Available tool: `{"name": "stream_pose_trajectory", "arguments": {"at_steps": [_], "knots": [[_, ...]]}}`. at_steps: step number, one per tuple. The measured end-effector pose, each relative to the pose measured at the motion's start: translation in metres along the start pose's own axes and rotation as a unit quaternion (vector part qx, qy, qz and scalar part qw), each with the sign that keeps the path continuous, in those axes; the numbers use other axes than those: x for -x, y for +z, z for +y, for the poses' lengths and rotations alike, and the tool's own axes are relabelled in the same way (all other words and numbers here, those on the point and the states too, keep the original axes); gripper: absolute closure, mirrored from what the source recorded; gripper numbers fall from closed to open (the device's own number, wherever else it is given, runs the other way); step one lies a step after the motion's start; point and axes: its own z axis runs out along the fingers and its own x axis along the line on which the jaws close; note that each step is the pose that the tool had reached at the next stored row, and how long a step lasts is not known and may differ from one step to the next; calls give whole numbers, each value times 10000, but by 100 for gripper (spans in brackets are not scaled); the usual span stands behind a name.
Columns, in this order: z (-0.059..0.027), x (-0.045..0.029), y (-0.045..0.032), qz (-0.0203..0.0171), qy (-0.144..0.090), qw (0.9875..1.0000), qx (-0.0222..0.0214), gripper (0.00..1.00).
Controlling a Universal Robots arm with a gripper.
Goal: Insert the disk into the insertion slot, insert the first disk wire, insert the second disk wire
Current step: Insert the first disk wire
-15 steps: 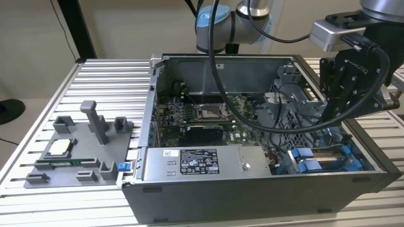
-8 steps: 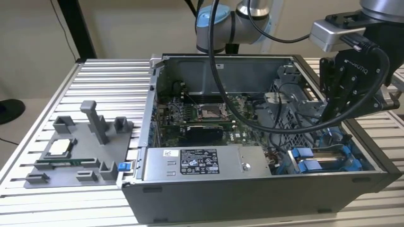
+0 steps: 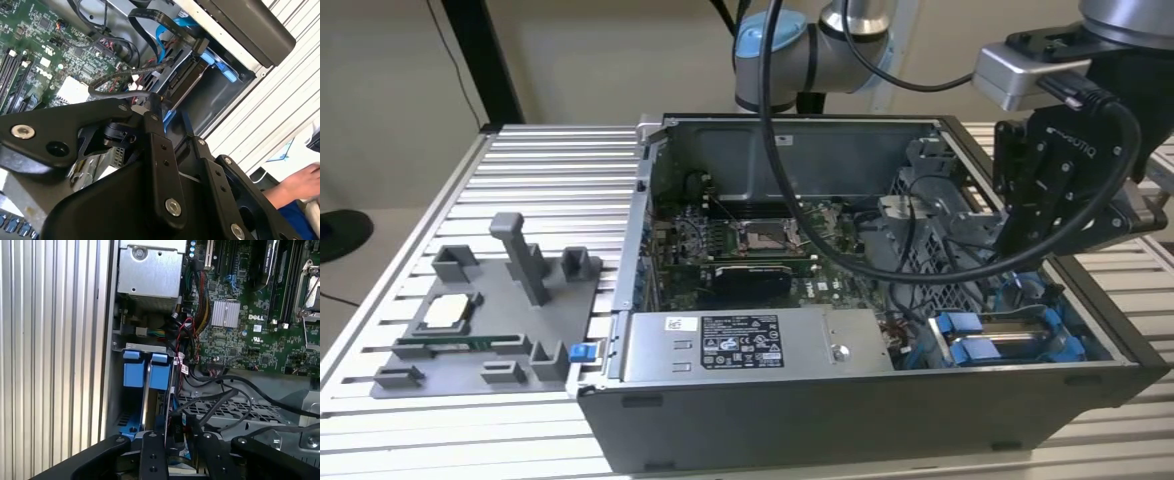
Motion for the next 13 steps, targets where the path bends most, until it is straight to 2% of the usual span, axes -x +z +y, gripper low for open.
{"name": "stream_pose_trajectory", "arguments": {"at_steps": [7, 8, 13], "knots": [[2, 0, 12, 1, 0, 10000, -2, 0], [2, 0, 12, 1, 0, 10000, -2, 100], [2, 0, 13, 0, 0, 10000, -3, 100]]}}
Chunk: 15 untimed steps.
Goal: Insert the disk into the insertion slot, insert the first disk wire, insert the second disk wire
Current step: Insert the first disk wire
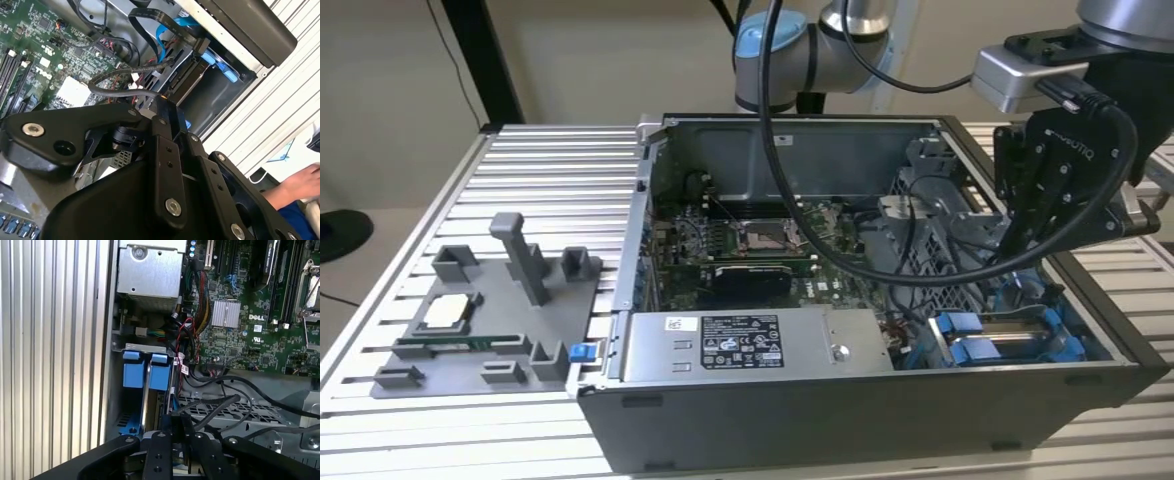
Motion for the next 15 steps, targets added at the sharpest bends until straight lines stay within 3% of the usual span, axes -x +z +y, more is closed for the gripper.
{"name": "stream_pose_trajectory", "arguments": {"at_steps": [5, 7, 15], "knots": [[-9, -2, 3, -2, 0, 10000, 0, 100], [-55, -7, 7, -2, 0, 10000, 14, 100], [-377, -57, 58, -11, -6, 9998, 205, 100]]}}
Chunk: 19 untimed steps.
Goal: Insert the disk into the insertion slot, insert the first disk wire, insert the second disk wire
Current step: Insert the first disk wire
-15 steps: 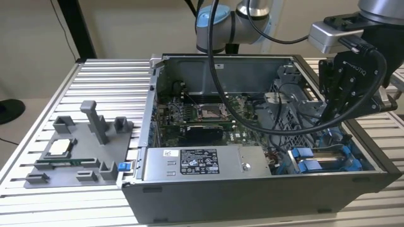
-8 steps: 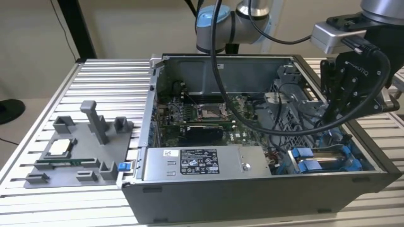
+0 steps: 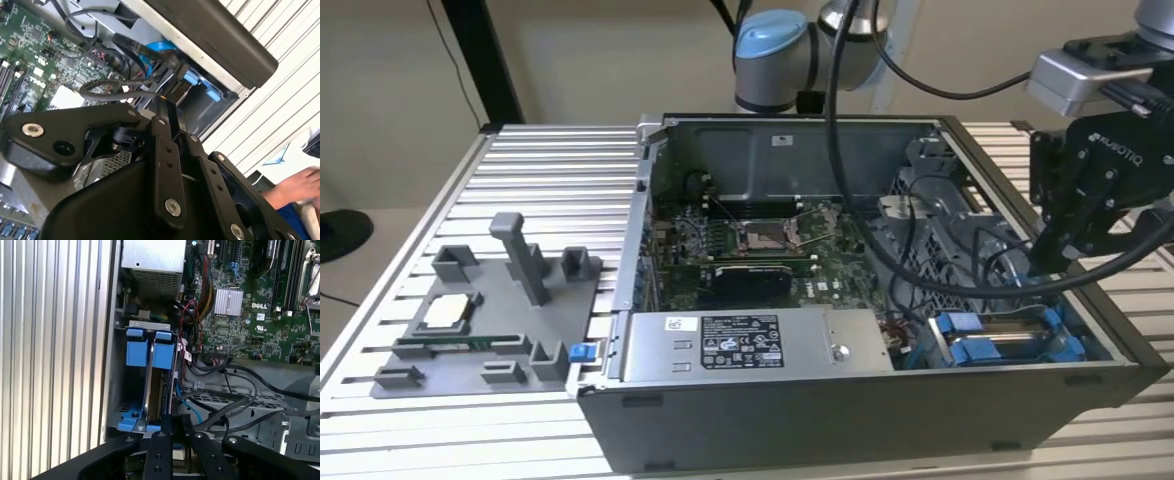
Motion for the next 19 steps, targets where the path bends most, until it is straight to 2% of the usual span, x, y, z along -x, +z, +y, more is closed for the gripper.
{"name": "stream_pose_trajectory", "arguments": {"at_steps": [3, 11, 14, 15, 18, 19], "knots": [[-80, -13, 28, -4, -1, 10000, 51, 100], [-61, -15, 163, 2, 19, 10000, 58, 100], [-40, -13, 193, 22, 51, 10000, 62, 100], [-40, -14, 198, 49, 56, 10000, 64, 100], [-39, -14, 200, 220, 57, 9997, 76, 100], [-38, -17, 203, 247, 57, 9996, 80, 100]]}}
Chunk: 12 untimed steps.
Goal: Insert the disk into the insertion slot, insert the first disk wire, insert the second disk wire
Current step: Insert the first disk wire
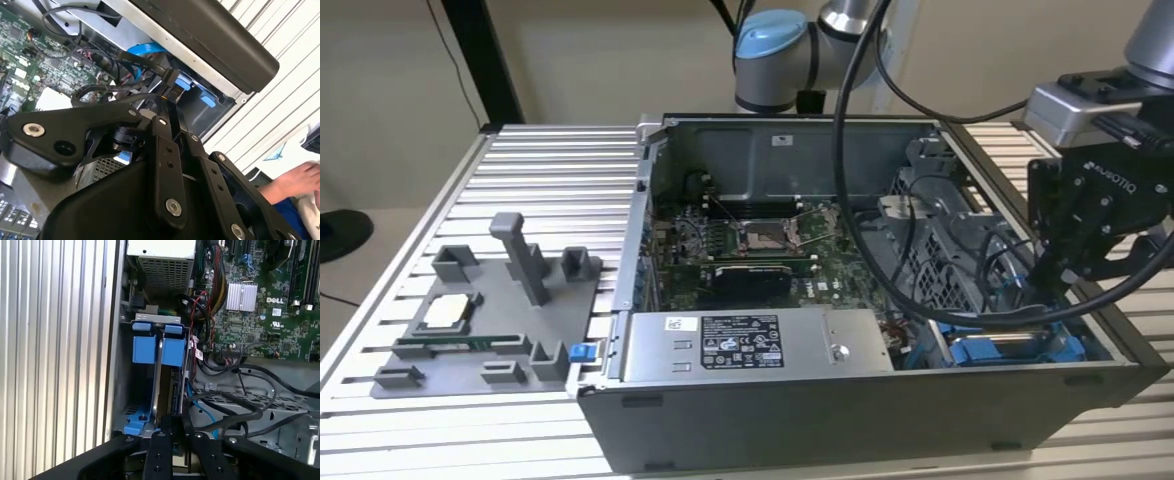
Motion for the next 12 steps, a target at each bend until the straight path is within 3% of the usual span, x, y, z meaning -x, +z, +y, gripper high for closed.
{"name": "stream_pose_trajectory", "arguments": {"at_steps": [2, 7, 10, 12], "knots": [[-1, 0, 4, 20, -2, 10000, 31, 100], [-2, 1, 29, 13, -7, 9998, 204, 100], [-1, 3, 56, -5, 3, 9998, 212, 100], [-2, 4, 76, -41, 3, 9998, 210, 100]]}}
